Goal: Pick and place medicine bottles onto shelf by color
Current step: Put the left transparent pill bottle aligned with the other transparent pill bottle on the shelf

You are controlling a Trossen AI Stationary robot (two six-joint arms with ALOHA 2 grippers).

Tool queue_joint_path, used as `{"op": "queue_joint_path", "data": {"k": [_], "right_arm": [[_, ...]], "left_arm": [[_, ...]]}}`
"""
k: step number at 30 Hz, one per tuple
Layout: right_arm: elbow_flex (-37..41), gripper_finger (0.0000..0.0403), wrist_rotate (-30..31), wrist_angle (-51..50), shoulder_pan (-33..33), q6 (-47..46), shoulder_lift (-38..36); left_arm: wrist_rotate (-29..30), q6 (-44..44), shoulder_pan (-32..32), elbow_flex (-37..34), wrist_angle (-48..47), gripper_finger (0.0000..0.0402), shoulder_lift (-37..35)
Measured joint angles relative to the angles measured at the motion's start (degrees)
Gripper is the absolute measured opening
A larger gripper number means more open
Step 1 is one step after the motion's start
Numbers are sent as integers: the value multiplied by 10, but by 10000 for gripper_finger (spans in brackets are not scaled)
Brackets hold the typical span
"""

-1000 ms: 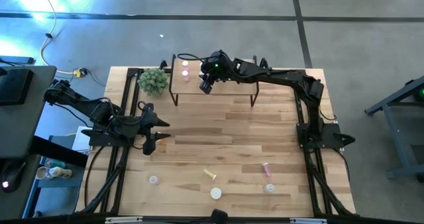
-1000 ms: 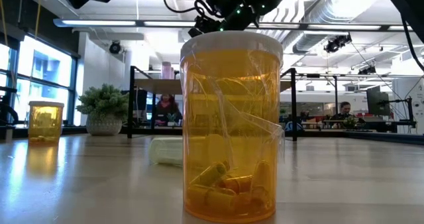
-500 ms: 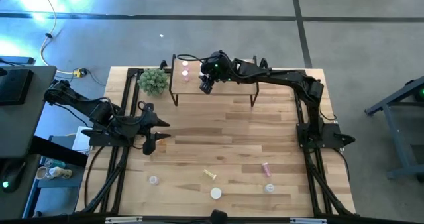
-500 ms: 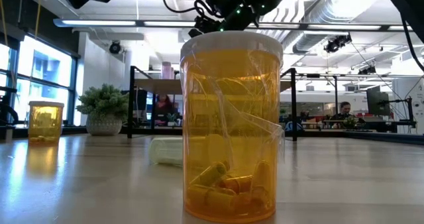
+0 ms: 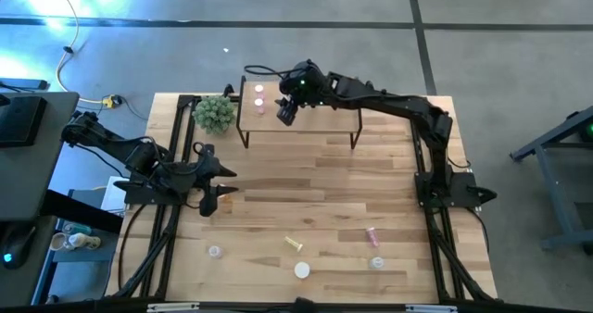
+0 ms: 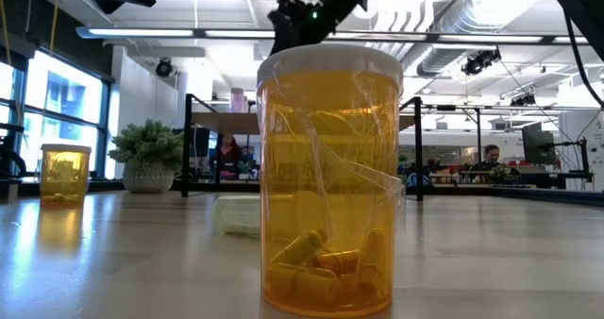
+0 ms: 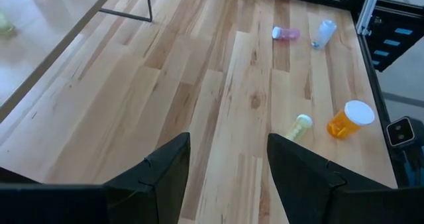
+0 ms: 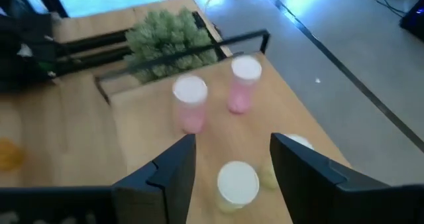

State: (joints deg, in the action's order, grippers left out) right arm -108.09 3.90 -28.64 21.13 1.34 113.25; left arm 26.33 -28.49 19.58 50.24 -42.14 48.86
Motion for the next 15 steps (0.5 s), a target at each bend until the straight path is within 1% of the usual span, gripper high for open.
{"op": "queue_joint_path", "data": {"k": [6, 9, 15], "right_arm": [[-81, 186, -40, -115, -20, -1, -1], [-114, 186, -46, -192, -40, 15, -1], [-133, 186, -40, -289, -83, 28, -1]], "left_arm": [[-2, -26, 19, -1, -4, 193, 12], [-2, -45, 41, -7, -5, 193, 23], [-2, -140, 102, -52, -5, 193, 42]]}}
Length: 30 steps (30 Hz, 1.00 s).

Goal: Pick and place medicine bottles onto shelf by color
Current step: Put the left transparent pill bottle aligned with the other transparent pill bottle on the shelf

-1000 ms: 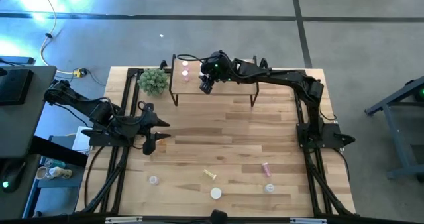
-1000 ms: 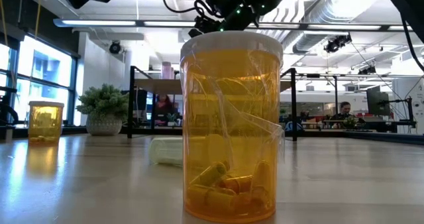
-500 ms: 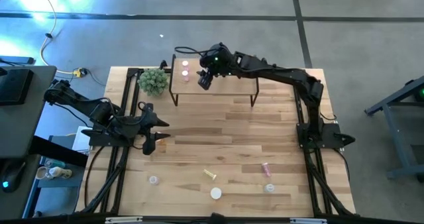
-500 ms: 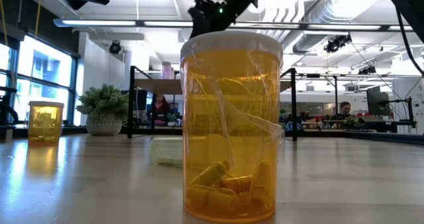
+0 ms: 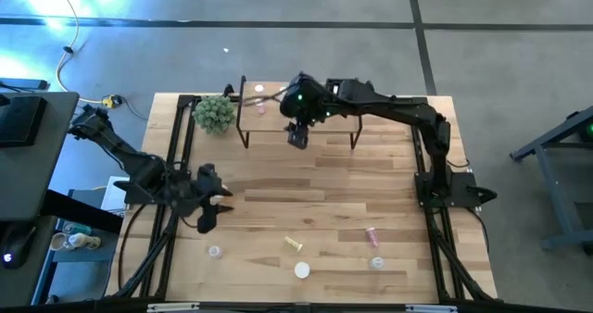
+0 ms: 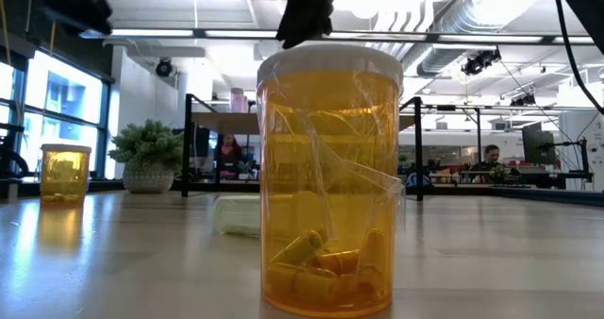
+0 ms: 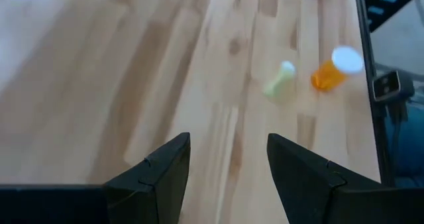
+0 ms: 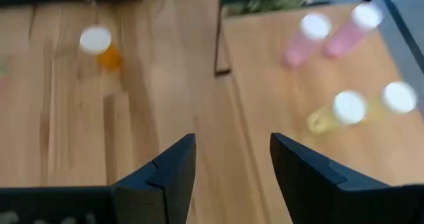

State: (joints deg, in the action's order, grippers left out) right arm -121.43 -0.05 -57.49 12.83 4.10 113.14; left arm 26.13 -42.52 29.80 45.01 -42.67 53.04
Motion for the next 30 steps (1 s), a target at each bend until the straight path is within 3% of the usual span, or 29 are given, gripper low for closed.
{"op": "queue_joint_path", "data": {"k": [9, 18, 30], "right_arm": [[5, 186, 30, -69, -44, 9, -6], [5, 186, 44, -77, -55, -2, -39], [5, 186, 45, -93, -55, -17, -52]], "left_arm": [[7, -143, 114, -34, 0, 193, 26], [30, -342, 223, -59, 14, 193, 87], [26, -435, 320, -59, 116, 193, 191]]}}
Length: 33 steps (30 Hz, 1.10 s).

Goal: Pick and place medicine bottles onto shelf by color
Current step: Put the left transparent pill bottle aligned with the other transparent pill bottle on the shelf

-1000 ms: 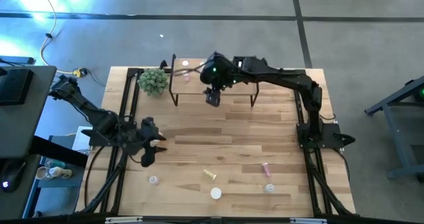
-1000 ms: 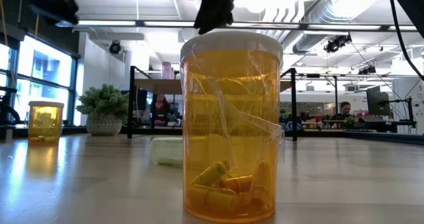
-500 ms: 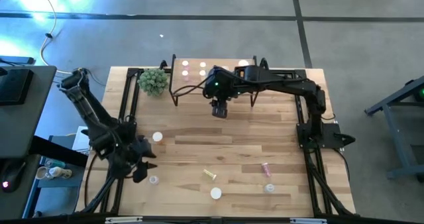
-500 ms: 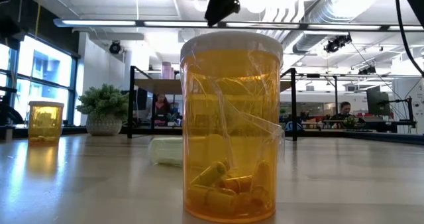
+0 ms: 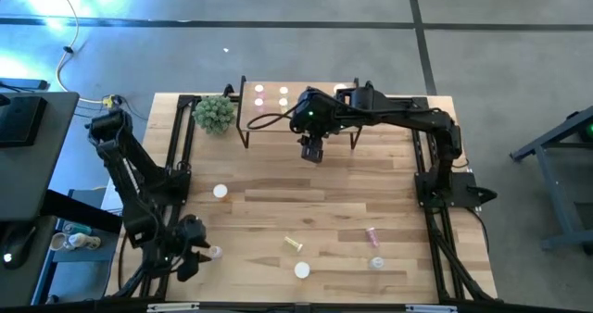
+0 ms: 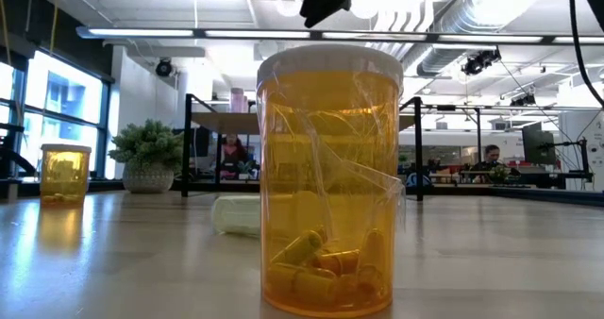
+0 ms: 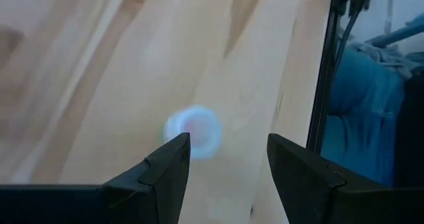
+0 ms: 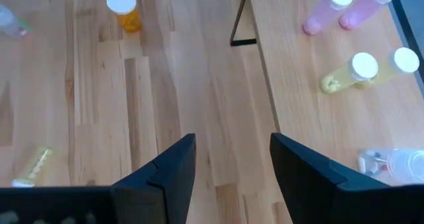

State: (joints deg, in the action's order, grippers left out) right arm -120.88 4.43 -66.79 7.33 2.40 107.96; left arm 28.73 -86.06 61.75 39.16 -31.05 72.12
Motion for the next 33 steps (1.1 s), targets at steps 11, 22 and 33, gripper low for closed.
{"op": "queue_joint_path", "data": {"k": [11, 22, 33], "right_arm": [[0, 186, 0, 2, 0, 4, 0], [0, 186, -18, -3, 0, 5, 0], [0, 186, -19, -3, 0, 6, 0]], "left_arm": [[18, -59, 52, 0, 23, 176, 69], [37, -59, 54, 0, 111, 163, 199], [54, -68, 55, 2, 148, 162, 240]]}}
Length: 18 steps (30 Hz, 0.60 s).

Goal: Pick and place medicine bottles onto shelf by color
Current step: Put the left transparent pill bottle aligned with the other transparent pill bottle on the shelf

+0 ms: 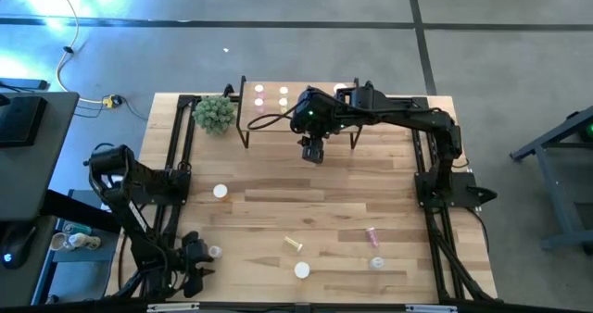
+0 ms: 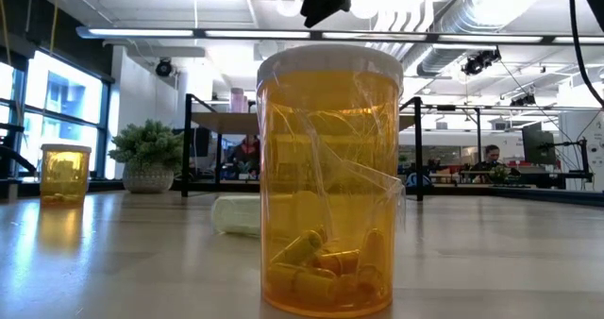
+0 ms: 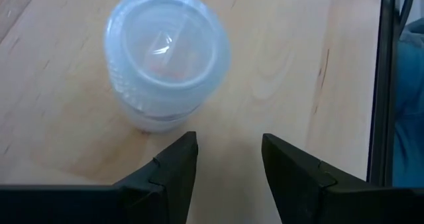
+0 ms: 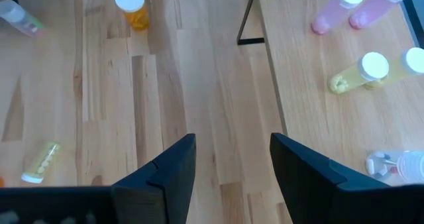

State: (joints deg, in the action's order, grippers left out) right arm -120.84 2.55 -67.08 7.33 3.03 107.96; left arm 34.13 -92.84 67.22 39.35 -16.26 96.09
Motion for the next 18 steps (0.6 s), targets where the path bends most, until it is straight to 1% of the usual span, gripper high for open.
{"op": "queue_joint_path", "data": {"k": [6, 12, 18], "right_arm": [[0, 186, 0, 0, 0, 0, 0], [0, 186, 0, 0, -5, 1, 0], [0, 186, 0, 0, -14, 9, 0]], "left_arm": [[9, -18, -1, 0, 10, 166, 1], [-6, -56, -1, 0, 10, 200, 1], [-19, -64, -1, 1, -5, 229, 0]]}}
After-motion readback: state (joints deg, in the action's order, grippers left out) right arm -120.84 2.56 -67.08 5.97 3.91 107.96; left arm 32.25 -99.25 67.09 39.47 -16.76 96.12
